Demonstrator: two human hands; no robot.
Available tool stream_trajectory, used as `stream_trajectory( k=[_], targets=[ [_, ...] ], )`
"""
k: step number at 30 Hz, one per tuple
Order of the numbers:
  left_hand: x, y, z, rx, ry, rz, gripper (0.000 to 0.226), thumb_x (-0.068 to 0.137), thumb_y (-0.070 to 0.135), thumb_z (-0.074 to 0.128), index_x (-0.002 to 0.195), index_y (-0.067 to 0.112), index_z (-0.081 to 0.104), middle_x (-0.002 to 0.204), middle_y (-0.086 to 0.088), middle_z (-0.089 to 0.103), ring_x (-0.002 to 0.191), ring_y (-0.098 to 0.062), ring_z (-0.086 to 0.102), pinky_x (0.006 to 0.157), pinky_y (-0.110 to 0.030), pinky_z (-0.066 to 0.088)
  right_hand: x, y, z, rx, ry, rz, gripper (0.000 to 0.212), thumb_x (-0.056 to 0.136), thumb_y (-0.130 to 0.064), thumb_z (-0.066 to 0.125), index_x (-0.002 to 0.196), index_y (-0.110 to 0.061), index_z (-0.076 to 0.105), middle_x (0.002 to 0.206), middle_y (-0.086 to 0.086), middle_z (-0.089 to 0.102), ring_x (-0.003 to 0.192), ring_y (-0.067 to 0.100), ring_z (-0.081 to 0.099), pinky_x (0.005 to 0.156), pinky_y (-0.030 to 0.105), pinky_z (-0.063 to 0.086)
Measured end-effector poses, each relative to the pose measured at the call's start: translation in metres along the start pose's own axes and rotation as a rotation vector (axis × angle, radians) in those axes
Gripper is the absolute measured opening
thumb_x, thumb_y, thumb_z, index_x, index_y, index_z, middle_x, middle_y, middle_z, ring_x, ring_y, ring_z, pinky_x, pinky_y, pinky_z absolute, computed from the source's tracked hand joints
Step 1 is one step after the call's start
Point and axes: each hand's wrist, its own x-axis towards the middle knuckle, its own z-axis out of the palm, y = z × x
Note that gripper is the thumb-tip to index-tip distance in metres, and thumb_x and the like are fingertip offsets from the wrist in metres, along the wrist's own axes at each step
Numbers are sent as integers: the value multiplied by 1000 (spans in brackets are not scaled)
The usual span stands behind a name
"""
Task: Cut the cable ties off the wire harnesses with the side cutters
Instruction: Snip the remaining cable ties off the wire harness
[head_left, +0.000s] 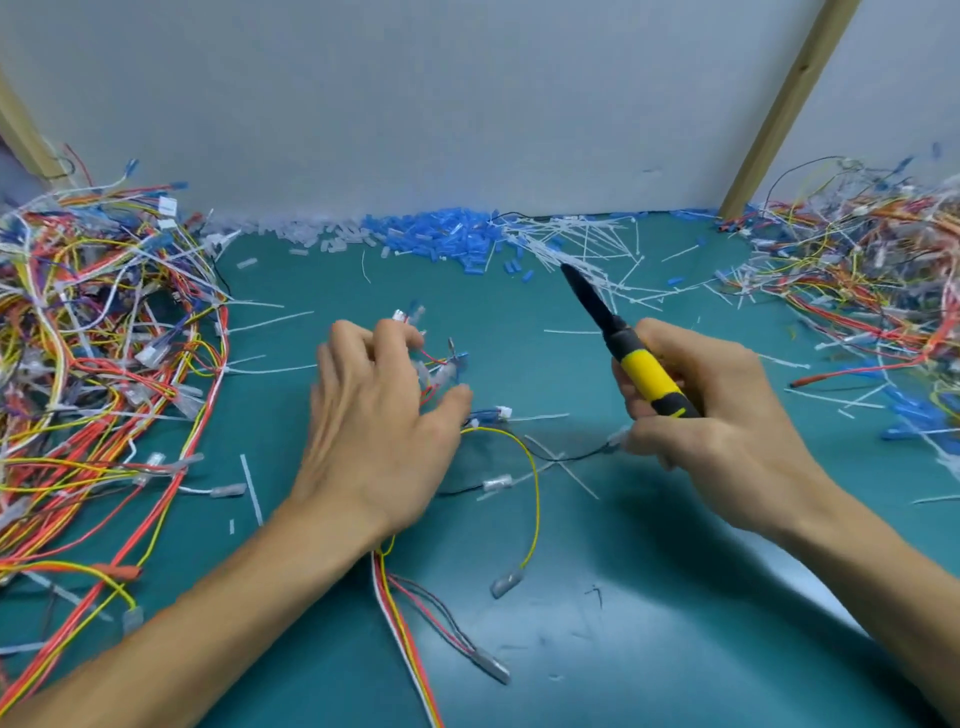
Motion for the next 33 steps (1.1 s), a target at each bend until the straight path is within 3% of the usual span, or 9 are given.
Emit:
stream_trajectory(
  k=[4, 7, 11, 15, 19, 21, 25, 28, 33],
  targets=[
    [-2, 4, -15, 415, -42, 1, 38, 92, 54, 47, 115, 26, 35, 97, 4, 38, 95, -37, 63, 69, -41, 37, 2, 8, 2, -55, 3, 18, 30, 59, -18, 67, 77, -10, 45, 72, 20, 45, 66, 36, 39, 57, 51, 36],
    [1, 0, -22, 561, -151, -2, 30, 91, 50, 43, 107, 28, 32, 72, 3, 39, 87, -37, 64, 66, -40, 37, -2, 10, 5, -69, -67, 18, 28, 63, -20, 68, 78, -16, 44, 71, 16, 44, 66, 33, 37, 56, 40, 29],
    [13, -9, -26, 197, -184, 15, 35, 87, 36, 60, 119, 37, 44, 77, 1, 65, 83, -30, 67, 70, -38, 53, -6, 7, 11, -55, -174, 9, 24, 71, -21, 69, 78, -17, 47, 66, 12, 48, 58, 18, 39, 55, 38, 35],
    [16, -4, -23, -513, -9, 64, 37, 91, 4, 73, 112, 27, 52, 60, -5, 68, 47, -28, 70, 39, -36, 55, -13, -5, 25, 299, -327, 70, 16, 85, -8, 65, 87, -8, 49, 84, 25, 68, 67, 36, 72, 51, 37, 54],
    [9, 11, -19, -954, 61, 157, 42, 94, -2, 69, 120, 18, 45, 80, -13, 74, 65, -32, 76, 60, -34, 62, -14, -31, 47, 672, -372, 148, 21, 95, -16, 66, 100, 1, 54, 112, 36, 66, 84, 33, 77, 63, 34, 61],
    [2, 17, -14, -1013, -41, 222, 43, 95, -1, 65, 129, 13, 43, 96, -11, 79, 83, -29, 78, 77, -31, 61, -12, -40, 55, 613, -224, 84, 11, 94, -3, 68, 93, 1, 57, 97, 37, 65, 66, 25, 72, 52, 29, 55],
    [-4, 16, -15, -972, -176, 275, 47, 100, 2, 59, 141, 15, 41, 113, -5, 78, 110, -24, 73, 97, -27, 52, 1, -49, 26, 571, 37, 19, 46, 88, 26, 55, 79, -18, 58, 90, 28, 70, 48, 19, 43, 45, 22, 33],
    [-8, 18, -15, -934, -267, 314, 56, 98, 2, 63, 145, 17, 36, 124, -4, 74, 121, -19, 67, 97, -25, 51, 17, -48, -14, 619, 25, 70, 21, 86, -7, 77, 84, -13, 57, 97, 26, 74, 53, 25, 57, 45, 26, 37],
    [-25, 24, 4, -689, -250, 499, 67, 91, -7, 64, 148, 14, 35, 146, 9, 59, 141, -11, 49, 120, -28, 34, 11, -37, -7, 485, -36, 234, 50, 82, -38, 77, 101, 4, 57, 96, 16, 78, 88, 29, 80, 63, 32, 61]
  ],
)
